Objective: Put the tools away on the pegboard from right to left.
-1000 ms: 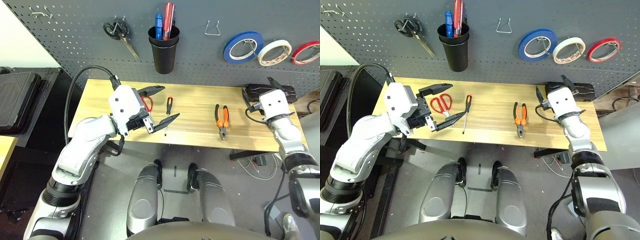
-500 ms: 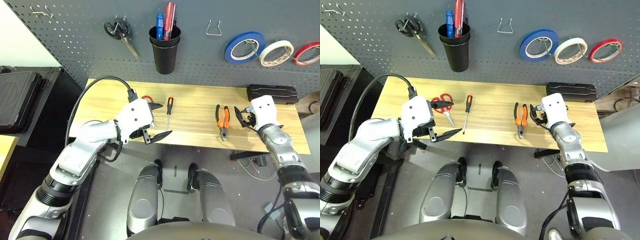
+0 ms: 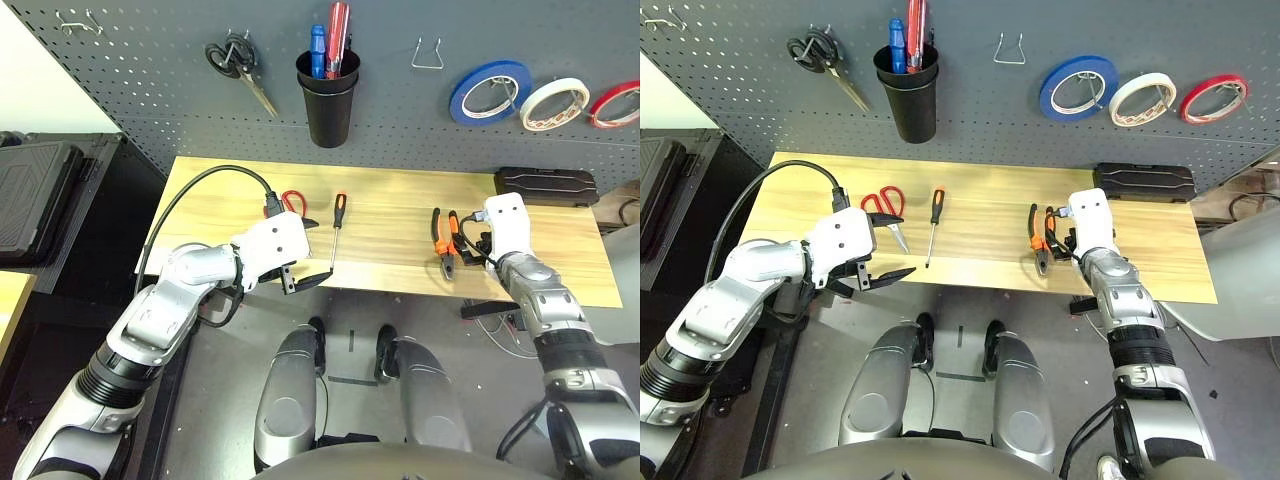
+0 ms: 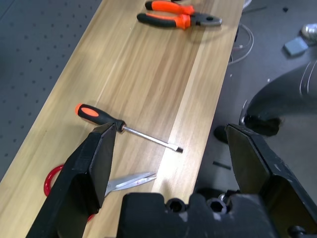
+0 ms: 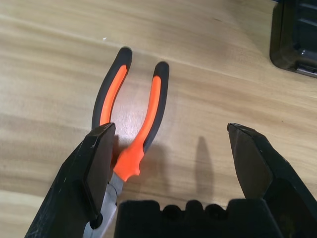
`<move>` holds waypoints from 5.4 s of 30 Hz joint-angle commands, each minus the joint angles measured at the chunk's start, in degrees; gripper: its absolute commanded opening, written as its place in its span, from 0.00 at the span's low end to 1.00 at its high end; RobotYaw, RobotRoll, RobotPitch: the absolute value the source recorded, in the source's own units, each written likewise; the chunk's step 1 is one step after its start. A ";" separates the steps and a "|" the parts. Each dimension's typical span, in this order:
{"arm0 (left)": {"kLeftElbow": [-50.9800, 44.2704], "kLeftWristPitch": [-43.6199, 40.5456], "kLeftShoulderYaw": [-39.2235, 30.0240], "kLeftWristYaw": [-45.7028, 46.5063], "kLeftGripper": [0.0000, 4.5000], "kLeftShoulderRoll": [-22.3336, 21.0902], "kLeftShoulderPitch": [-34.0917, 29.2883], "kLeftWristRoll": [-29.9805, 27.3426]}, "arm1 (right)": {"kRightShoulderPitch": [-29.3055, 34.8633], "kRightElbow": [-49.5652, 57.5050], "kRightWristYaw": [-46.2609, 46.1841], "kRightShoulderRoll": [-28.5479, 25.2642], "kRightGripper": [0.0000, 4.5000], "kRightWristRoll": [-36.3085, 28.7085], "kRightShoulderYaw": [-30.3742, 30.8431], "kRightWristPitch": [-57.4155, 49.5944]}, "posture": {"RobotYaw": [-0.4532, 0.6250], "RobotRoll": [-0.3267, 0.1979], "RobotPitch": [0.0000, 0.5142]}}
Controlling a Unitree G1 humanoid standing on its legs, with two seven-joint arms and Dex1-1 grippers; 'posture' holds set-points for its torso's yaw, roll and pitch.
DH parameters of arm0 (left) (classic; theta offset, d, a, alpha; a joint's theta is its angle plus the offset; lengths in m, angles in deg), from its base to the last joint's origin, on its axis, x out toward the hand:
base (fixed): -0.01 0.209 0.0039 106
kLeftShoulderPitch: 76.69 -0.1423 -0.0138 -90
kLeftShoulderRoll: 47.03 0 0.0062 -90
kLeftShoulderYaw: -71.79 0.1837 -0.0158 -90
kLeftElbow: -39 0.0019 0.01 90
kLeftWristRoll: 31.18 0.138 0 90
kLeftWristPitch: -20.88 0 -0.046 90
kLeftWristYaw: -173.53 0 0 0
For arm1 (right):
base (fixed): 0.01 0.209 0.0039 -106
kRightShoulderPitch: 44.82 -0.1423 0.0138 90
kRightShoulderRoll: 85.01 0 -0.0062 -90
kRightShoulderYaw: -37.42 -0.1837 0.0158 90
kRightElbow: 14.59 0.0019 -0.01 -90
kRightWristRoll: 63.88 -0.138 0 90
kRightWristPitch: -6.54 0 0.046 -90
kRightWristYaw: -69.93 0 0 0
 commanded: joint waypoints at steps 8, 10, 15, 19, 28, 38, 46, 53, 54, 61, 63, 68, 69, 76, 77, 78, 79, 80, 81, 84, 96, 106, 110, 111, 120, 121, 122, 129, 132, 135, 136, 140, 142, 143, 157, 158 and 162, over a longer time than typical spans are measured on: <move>3.21 2.53 1.52 -1.15 1.00 1.92 1.20 2.46 | -3.71 -2.52 -2.22 1.80 1.00 -2.05 -1.80 -15.01 | 0.60 0.62 0.60; 3.34 2.61 1.48 -1.18 1.00 2.21 1.32 2.60 | -4.47 -2.83 -2.70 2.56 1.00 -2.40 -1.89 -16.76 | 0.60 0.62 0.61; 3.78 3.06 1.28 -1.36 1.00 2.39 1.32 2.85 | -5.99 -4.53 -3.33 3.82 1.00 -2.27 -1.24 -17.62 | 0.61 0.62 0.62; 3.52 3.02 1.14 -1.37 1.00 2.30 1.08 2.93 | -7.65 -7.19 -3.46 5.07 1.00 -2.00 -0.51 -17.63 | 0.62 0.62 0.62; 2.03 1.60 0.88 -1.23 1.00 2.37 1.03 2.74 | -12.60 -13.99 -6.19 6.31 1.00 -1.14 -0.54 -19.42 | 0.63 0.62 0.62; 1.35 0.20 1.01 -0.97 1.00 2.52 0.66 2.79 | -15.31 -18.38 -8.47 7.03 1.00 -2.80 -3.41 -23.10 | 0.65 0.62 0.60; 2.09 0.51 1.34 -0.75 1.00 2.76 1.03 3.50 | -15.45 -19.59 -8.78 6.64 0.48 -2.31 -3.10 -21.27 | 0.64 0.62 0.60; 2.59 1.11 1.49 -0.85 1.00 2.89 0.93 4.23 | -14.41 -18.38 -8.32 6.19 0.47 -1.40 -1.73 -19.89 | 0.64 0.62 0.60; 2.66 1.15 1.50 -0.85 1.00 2.94 0.96 4.28 | -14.28 -18.11 -8.18 6.12 0.47 -1.25 -1.45 -19.51 | 0.64 0.62 0.60; 1.86 1.20 0.27 -0.38 1.00 3.18 0.44 3.67 | -8.01 -5.30 -1.87 2.69 0.47 4.10 8.41 -10.10 | 0.64 0.62 0.59; 1.51 1.42 -0.55 -0.14 1.00 3.28 0.05 3.13 | -6.51 -2.32 -1.14 1.97 0.47 4.59 8.98 -8.71 | 0.64 0.62 0.59; -0.34 2.16 -4.09 1.02 1.00 5.26 -1.12 -0.40 | -1.46 6.34 0.44 0.23 0.47 5.99 10.00 -0.18 | 0.64 0.62 0.58; -0.69 1.63 -4.80 1.44 1.00 5.81 -1.21 -1.03 | 0.02 8.01 1.17 -0.26 0.47 6.37 10.37 4.37 | 0.64 0.62 0.57; -4.07 3.43 -9.54 3.45 1.00 9.75 -2.61 -6.72 | 7.87 12.00 3.53 -2.68 0.47 6.86 9.48 24.96 | 0.65 0.62 0.56; -4.60 3.60 -10.06 3.65 1.00 10.11 -2.76 -7.42 | 8.22 12.16 3.69 -2.76 0.47 6.61 9.23 26.19 | 0.65 0.62 0.56; -5.04 3.75 -10.52 3.84 1.00 10.51 -2.79 -8.11 | 8.39 11.99 4.02 -2.88 0.47 6.31 9.07 27.39 | 0.65 0.62 0.55; -5.85 3.46 -11.32 4.42 1.00 11.14 -2.72 -9.27 | 8.83 12.22 4.47 -2.85 0.47 5.66 8.72 29.61 | 0.65 0.62 0.55; -7.01 3.33 -12.34 4.83 1.00 11.93 -2.75 -10.99 | 9.33 12.86 5.14 -2.93 0.47 5.05 8.44 31.39 | 0.65 0.62 0.54; -7.83 3.23 -13.05 5.10 1.00 12.47 -2.78 -12.19 | 9.67 13.26 5.64 -2.95 0.47 4.66 8.23 32.66 | 0.65 0.62 0.54; -9.67 2.60 -14.42 5.90 1.00 13.53 -2.69 -14.88 | 9.92 13.79 6.46 -2.64 0.47 3.39 7.08 36.65 | 0.64 0.62 0.54; -13.20 -2.04 -18.11 9.71 1.00 14.70 2.08 -24.44 | 4.11 22.79 7.30 -2.41 0.47 -0.60 3.71 34.39 | 0.62 0.62 0.51; -11.37 -3.28 -18.10 9.88 1.00 13.37 4.99 -25.32 | -8.10 23.60 6.88 -2.18 0.47 -2.92 1.40 32.23 | 0.60 0.62 0.49; -10.72 -3.36 -18.07 9.99 1.00 13.44 5.78 -25.37 | -13.27 22.36 6.85 -2.34 0.47 -3.61 0.82 31.32 | 0.60 0.62 0.49; -10.56 -3.35 -18.03 9.98 1.00 13.42 5.87 -25.30 | -14.65 22.03 6.72 -2.20 0.47 -3.63 0.76 31.12 | 0.60 0.62 0.49; -10.11 -3.26 -17.40 10.00 1.00 13.12 5.89 -24.67 | -24.04 14.86 3.87 1.23 0.47 -3.19 0.58 31.80 | 0.60 0.62 0.50; -10.08 -3.30 -17.40 10.03 1.00 13.06 5.93 -24.62 | -25.15 13.22 3.29 1.82 0.47 -3.42 0.28 32.03 | 0.60 0.62 0.50; -10.18 -3.38 -17.40 10.09 1.00 13.00 5.91 -24.60 | -26.08 11.92 2.69 2.37 0.47 -3.77 -0.11 32.03 | 0.61 0.62 0.50; -11.07 -3.85 -17.45 10.77 1.00 12.28 5.09 -24.19 | -33.77 -0.67 0.86 4.49 0.47 -4.55 -1.57 35.42 | 0.64 0.62 0.51; -11.53 -4.07 -17.54 11.24 1.00 12.13 4.78 -24.13 | -35.94 -5.29 0.76 5.13 0.47 -5.05 -2.15 36.37 | 0.65 0.62 0.52; -11.99 -4.33 -17.67 11.64 1.00 11.95 4.49 -24.01 | -37.08 -8.89 0.91 5.64 0.47 -5.35 -2.13 37.09 | 0.66 0.62 0.52; -12.17 -4.46 -17.72 11.82 1.00 11.86 4.38 -23.99 | -37.08 -9.69 1.00 5.80 0.47 -5.27 -1.98 37.39 | 0.66 0.62 0.52; -12.72 -4.71 -17.80 12.35 1.00 11.48 3.84 -24.01 | -36.35 -11.62 1.43 6.41 0.47 -4.97 -1.46 38.06 | 0.67 0.62 0.53; -12.90 -4.79 -17.83 12.49 1.00 11.29 3.63 -23.96 | -35.93 -12.10 1.40 6.85 0.47 -5.02 -1.42 37.89 | 0.67 0.62 0.53; -12.96 -4.83 -17.84 12.54 1.00 11.22 3.58 -23.95 | -35.83 -12.29 1.24 7.05 0.47 -5.07 -1.51 37.70 | 0.67 0.62 0.53; -11.66 -3.98 -16.59 12.69 1.00 11.53 2.79 -22.38 | -28.30 -9.29 -0.17 7.70 0.83 -1.06 0.20 44.90 | 0.66 0.62 0.52; -11.39 -3.90 -16.54 12.60 1.00 11.54 2.77 -22.27 | -26.62 -7.48 0.49 7.45 0.91 -1.30 -0.06 47.96 | 0.66 0.62 0.52; -10.47 -3.49 -16.61 12.24 1.00 11.46 2.55 -21.95 | -21.87 -2.35 2.86 6.02 1.00 -1.56 0.00 53.65 | 0.66 0.62 0.51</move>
